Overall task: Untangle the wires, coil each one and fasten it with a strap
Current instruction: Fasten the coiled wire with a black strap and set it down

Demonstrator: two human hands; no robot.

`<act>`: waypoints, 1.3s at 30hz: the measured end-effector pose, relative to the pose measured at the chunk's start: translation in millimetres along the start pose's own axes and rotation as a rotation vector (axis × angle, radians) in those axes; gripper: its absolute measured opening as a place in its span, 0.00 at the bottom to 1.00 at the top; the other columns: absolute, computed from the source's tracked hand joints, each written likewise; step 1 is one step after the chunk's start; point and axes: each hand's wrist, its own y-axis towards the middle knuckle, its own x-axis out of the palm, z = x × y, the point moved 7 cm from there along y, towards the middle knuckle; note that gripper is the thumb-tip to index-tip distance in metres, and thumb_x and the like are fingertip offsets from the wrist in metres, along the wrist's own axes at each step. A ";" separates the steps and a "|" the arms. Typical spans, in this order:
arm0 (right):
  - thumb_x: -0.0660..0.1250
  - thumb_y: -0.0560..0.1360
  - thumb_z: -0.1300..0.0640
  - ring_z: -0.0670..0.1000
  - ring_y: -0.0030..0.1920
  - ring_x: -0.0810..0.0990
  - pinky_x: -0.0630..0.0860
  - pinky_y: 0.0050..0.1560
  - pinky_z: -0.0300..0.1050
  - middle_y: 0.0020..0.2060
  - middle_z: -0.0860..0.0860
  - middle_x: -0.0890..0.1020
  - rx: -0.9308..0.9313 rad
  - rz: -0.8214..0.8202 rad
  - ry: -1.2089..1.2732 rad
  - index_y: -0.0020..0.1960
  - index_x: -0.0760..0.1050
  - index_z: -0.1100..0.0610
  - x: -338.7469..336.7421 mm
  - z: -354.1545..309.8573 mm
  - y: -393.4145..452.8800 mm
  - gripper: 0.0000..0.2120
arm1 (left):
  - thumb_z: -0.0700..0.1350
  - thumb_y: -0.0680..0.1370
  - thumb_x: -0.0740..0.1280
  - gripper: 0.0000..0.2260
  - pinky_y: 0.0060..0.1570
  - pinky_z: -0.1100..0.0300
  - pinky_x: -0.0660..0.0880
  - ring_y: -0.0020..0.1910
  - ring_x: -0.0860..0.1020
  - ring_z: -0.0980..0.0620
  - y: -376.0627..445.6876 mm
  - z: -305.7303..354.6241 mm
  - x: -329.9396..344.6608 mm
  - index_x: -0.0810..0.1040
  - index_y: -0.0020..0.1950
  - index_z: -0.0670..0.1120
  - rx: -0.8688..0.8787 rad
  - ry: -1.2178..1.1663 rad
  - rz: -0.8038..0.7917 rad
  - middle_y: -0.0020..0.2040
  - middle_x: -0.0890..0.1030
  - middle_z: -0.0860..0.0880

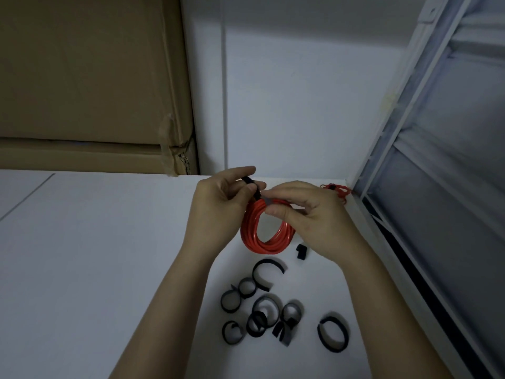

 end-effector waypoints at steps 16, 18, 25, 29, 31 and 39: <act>0.71 0.73 0.62 0.40 0.47 0.80 0.75 0.50 0.33 0.43 0.41 0.83 -0.075 0.155 -0.279 0.51 0.84 0.55 0.0 -7.1 -0.9 0.08 | 0.36 0.76 0.69 0.31 0.49 0.75 0.73 0.46 0.82 0.65 -6.0 14.0 1.8 0.63 0.71 0.61 0.251 0.192 0.044 0.43 0.84 0.59; 0.72 0.72 0.63 0.41 0.47 0.80 0.76 0.49 0.32 0.45 0.47 0.85 -0.092 0.193 -0.284 0.52 0.84 0.57 1.0 -9.0 -1.5 0.09 | 0.36 0.75 0.70 0.32 0.49 0.74 0.74 0.45 0.82 0.64 -6.4 15.3 -0.7 0.64 0.72 0.60 0.262 0.161 0.055 0.42 0.85 0.58; 0.74 0.71 0.62 0.38 0.44 0.82 0.75 0.48 0.29 0.39 0.37 0.84 0.034 0.233 -0.119 0.46 0.84 0.52 -3.0 -6.0 -1.5 0.07 | 0.36 0.74 0.72 0.30 0.44 0.64 0.79 0.42 0.84 0.56 -6.4 12.7 -2.7 0.67 0.71 0.57 0.214 0.008 0.033 0.42 0.85 0.54; 0.76 0.69 0.62 0.38 0.41 0.82 0.75 0.45 0.29 0.37 0.40 0.84 0.066 0.279 -0.021 0.41 0.81 0.49 -10.5 -5.3 -2.0 0.09 | 0.36 0.74 0.71 0.29 0.52 0.63 0.78 0.46 0.84 0.55 -6.9 17.6 2.3 0.68 0.69 0.57 0.229 -0.004 -0.064 0.42 0.85 0.53; 0.76 0.69 0.62 0.39 0.41 0.83 0.76 0.44 0.30 0.38 0.42 0.85 0.067 0.291 0.013 0.40 0.82 0.48 -12.4 -5.9 -2.4 0.09 | 0.36 0.75 0.70 0.26 0.52 0.63 0.78 0.47 0.83 0.55 -6.5 18.4 3.7 0.69 0.68 0.57 0.227 -0.013 -0.103 0.43 0.85 0.53; 0.72 0.71 0.67 0.41 0.41 0.84 0.77 0.45 0.31 0.36 0.40 0.84 0.050 0.232 0.059 0.37 0.81 0.40 -5.9 -5.1 -2.4 0.20 | 0.35 0.72 0.71 0.23 0.47 0.67 0.77 0.45 0.84 0.54 -4.5 10.4 3.7 0.75 0.64 0.51 0.110 -0.118 -0.180 0.44 0.85 0.50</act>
